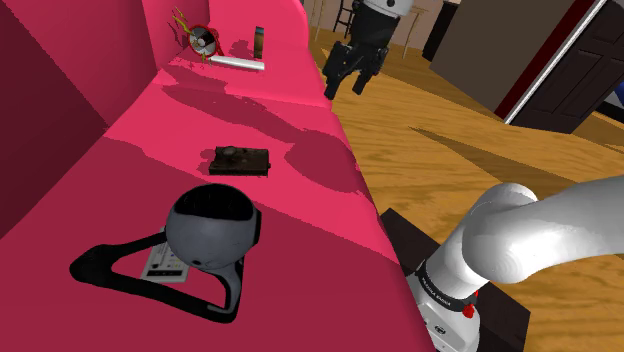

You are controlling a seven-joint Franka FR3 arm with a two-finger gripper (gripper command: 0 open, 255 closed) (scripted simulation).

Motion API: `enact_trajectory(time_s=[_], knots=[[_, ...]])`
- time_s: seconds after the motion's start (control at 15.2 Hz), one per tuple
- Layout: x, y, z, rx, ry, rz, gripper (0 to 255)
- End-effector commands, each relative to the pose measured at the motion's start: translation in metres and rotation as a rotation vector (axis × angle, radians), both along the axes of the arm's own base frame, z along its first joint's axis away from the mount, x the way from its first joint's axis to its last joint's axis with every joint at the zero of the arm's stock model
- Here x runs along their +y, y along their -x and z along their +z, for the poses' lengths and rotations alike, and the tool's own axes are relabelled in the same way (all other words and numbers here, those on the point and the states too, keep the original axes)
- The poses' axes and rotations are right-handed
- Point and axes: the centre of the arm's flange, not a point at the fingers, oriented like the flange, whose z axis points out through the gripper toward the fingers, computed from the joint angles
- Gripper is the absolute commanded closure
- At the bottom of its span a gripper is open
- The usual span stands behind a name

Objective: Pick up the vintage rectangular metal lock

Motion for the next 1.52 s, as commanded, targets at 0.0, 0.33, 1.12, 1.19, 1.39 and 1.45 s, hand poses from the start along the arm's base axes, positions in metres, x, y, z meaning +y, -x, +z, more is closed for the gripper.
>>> enact_trajectory(time_s=[0.0, 0.33, 1.12, 1.19, 1.39, 1.45], knots=[[0.029, -0.011, -0.007, 0.01, 0.01, 0.01, 0], [0.093, -0.036, -0.025, 0.034, 0.037, 0.036, 0], [0.237, -0.086, -0.077, 0.088, 0.1, 0.094, 0], [0.237, -0.086, -0.082, 0.088, 0.1, 0.094, 0], [0.237, -0.086, -0.098, 0.088, 0.1, 0.094, 0], [0.237, -0.086, -0.103, 0.088, 0.1, 0.094, 0]])
